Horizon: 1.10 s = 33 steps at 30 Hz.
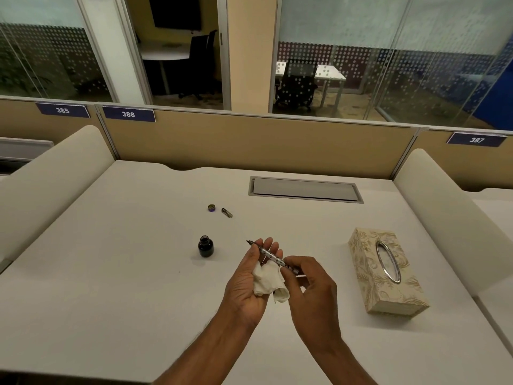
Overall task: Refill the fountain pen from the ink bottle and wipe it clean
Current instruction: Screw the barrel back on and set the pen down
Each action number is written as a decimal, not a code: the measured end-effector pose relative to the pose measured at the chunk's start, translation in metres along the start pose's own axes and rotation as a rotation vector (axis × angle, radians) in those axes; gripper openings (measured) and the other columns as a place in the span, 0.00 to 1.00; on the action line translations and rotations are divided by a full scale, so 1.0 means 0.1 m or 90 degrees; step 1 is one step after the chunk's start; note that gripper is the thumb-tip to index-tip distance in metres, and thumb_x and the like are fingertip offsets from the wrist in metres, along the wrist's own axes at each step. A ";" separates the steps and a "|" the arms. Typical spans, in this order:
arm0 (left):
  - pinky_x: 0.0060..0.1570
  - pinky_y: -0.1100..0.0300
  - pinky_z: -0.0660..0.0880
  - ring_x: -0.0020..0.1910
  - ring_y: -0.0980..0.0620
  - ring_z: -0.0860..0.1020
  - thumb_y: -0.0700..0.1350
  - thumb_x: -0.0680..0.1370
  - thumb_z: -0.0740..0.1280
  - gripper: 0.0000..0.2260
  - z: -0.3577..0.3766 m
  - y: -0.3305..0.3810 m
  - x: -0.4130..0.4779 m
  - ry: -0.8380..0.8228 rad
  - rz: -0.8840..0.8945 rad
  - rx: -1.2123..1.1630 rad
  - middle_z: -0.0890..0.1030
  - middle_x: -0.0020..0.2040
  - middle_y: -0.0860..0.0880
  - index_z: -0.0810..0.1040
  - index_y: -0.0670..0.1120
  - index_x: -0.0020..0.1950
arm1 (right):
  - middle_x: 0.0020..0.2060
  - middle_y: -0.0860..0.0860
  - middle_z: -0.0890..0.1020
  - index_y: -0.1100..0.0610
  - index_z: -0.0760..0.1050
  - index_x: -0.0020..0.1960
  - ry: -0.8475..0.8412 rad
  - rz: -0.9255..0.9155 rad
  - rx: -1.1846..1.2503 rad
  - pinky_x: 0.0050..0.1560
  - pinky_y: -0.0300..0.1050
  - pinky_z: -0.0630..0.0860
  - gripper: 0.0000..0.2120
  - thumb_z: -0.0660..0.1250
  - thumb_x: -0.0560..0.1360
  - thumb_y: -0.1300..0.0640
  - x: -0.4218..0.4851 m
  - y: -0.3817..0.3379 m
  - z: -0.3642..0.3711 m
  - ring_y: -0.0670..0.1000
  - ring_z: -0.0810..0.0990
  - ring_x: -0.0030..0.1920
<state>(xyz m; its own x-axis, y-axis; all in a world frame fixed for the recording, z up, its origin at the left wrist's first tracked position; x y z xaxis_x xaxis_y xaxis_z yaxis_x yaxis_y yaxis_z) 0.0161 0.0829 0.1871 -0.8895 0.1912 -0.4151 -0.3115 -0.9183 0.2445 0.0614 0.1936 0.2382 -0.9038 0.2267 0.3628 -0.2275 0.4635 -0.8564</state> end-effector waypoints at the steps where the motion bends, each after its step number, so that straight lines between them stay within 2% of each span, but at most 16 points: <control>1: 0.45 0.50 0.86 0.49 0.44 0.88 0.40 0.73 0.70 0.14 0.00 0.00 0.00 -0.003 0.002 -0.001 0.86 0.57 0.40 0.81 0.39 0.57 | 0.42 0.42 0.83 0.51 0.82 0.49 0.003 -0.003 -0.003 0.41 0.29 0.76 0.10 0.72 0.76 0.65 0.01 0.00 -0.01 0.45 0.82 0.43; 7: 0.43 0.50 0.86 0.50 0.43 0.88 0.40 0.74 0.69 0.12 -0.02 0.00 0.01 0.001 0.001 0.005 0.86 0.56 0.40 0.82 0.39 0.56 | 0.37 0.44 0.85 0.50 0.83 0.49 0.011 0.074 0.029 0.38 0.37 0.79 0.08 0.70 0.79 0.63 0.01 0.09 0.02 0.47 0.83 0.37; 10: 0.43 0.50 0.86 0.49 0.43 0.88 0.40 0.79 0.67 0.09 -0.02 0.00 0.03 0.003 -0.002 0.000 0.86 0.57 0.39 0.82 0.38 0.57 | 0.39 0.42 0.85 0.47 0.83 0.48 0.010 0.065 0.034 0.39 0.34 0.79 0.09 0.70 0.78 0.61 -0.01 0.05 0.02 0.45 0.83 0.40; 14: 0.41 0.51 0.86 0.48 0.43 0.88 0.40 0.78 0.67 0.09 -0.04 -0.01 0.03 0.005 -0.002 -0.007 0.87 0.54 0.39 0.82 0.39 0.55 | 0.41 0.42 0.84 0.48 0.82 0.48 0.010 0.023 0.021 0.43 0.32 0.79 0.12 0.73 0.76 0.65 0.02 -0.01 0.00 0.46 0.84 0.43; 18: 0.43 0.50 0.86 0.49 0.43 0.88 0.39 0.80 0.66 0.08 -0.08 -0.03 0.04 0.011 -0.009 -0.015 0.86 0.56 0.39 0.81 0.38 0.56 | 0.41 0.43 0.84 0.46 0.81 0.48 0.019 0.023 0.016 0.42 0.32 0.78 0.15 0.73 0.75 0.67 0.04 0.02 0.01 0.46 0.84 0.42; 21: 0.48 0.48 0.84 0.50 0.43 0.88 0.40 0.78 0.67 0.11 -0.09 -0.04 0.04 0.019 -0.011 -0.012 0.85 0.58 0.39 0.80 0.38 0.59 | 0.42 0.43 0.83 0.46 0.81 0.50 0.020 0.038 0.019 0.43 0.30 0.77 0.15 0.72 0.76 0.68 0.03 0.05 0.04 0.44 0.82 0.46; 23: 0.47 0.48 0.85 0.50 0.43 0.88 0.40 0.76 0.69 0.14 -0.09 -0.03 0.05 0.022 -0.010 -0.005 0.86 0.57 0.39 0.80 0.38 0.60 | 0.42 0.44 0.83 0.47 0.82 0.49 0.022 0.046 0.017 0.43 0.29 0.76 0.15 0.72 0.76 0.68 0.03 0.06 0.05 0.43 0.81 0.46; 25: 0.43 0.49 0.86 0.49 0.42 0.88 0.39 0.79 0.67 0.10 -0.10 -0.01 0.05 0.022 -0.012 -0.003 0.87 0.54 0.39 0.81 0.37 0.59 | 0.41 0.44 0.83 0.45 0.81 0.47 0.022 0.059 0.019 0.43 0.29 0.77 0.16 0.72 0.76 0.68 0.04 0.08 0.06 0.43 0.82 0.45; 28: 0.42 0.49 0.86 0.49 0.42 0.88 0.39 0.82 0.65 0.09 -0.12 -0.01 0.06 0.027 -0.017 0.002 0.86 0.54 0.38 0.81 0.37 0.58 | 0.40 0.46 0.85 0.41 0.79 0.44 0.018 0.111 0.054 0.41 0.36 0.81 0.18 0.72 0.76 0.66 0.05 0.13 0.08 0.46 0.83 0.40; 30: 0.43 0.49 0.86 0.48 0.42 0.88 0.39 0.81 0.66 0.09 -0.13 0.00 0.07 0.031 -0.014 0.010 0.86 0.54 0.38 0.81 0.37 0.58 | 0.40 0.47 0.85 0.41 0.80 0.43 0.017 0.130 0.069 0.40 0.39 0.82 0.18 0.72 0.76 0.66 0.05 0.16 0.09 0.48 0.83 0.38; 33: 0.45 0.49 0.86 0.48 0.43 0.88 0.39 0.76 0.69 0.10 -0.15 0.01 0.08 0.036 -0.010 0.032 0.87 0.53 0.39 0.82 0.37 0.56 | 0.39 0.47 0.85 0.42 0.80 0.43 0.007 0.146 0.072 0.39 0.36 0.81 0.16 0.72 0.77 0.65 0.05 0.19 0.11 0.47 0.83 0.37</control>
<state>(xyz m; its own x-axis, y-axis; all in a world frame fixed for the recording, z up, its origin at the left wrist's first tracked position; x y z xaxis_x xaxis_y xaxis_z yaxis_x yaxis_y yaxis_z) 0.0137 0.0784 0.1708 -0.8645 0.1843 -0.4677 -0.3431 -0.8963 0.2809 0.0490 0.1939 0.2199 -0.9327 0.3244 0.1575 -0.0562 0.3006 -0.9521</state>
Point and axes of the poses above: each hand's wrist, its own x-axis towards the middle knuckle, its own z-axis out of the palm, y = z × x, the point moved 5 cm from there along x, towards the middle knuckle
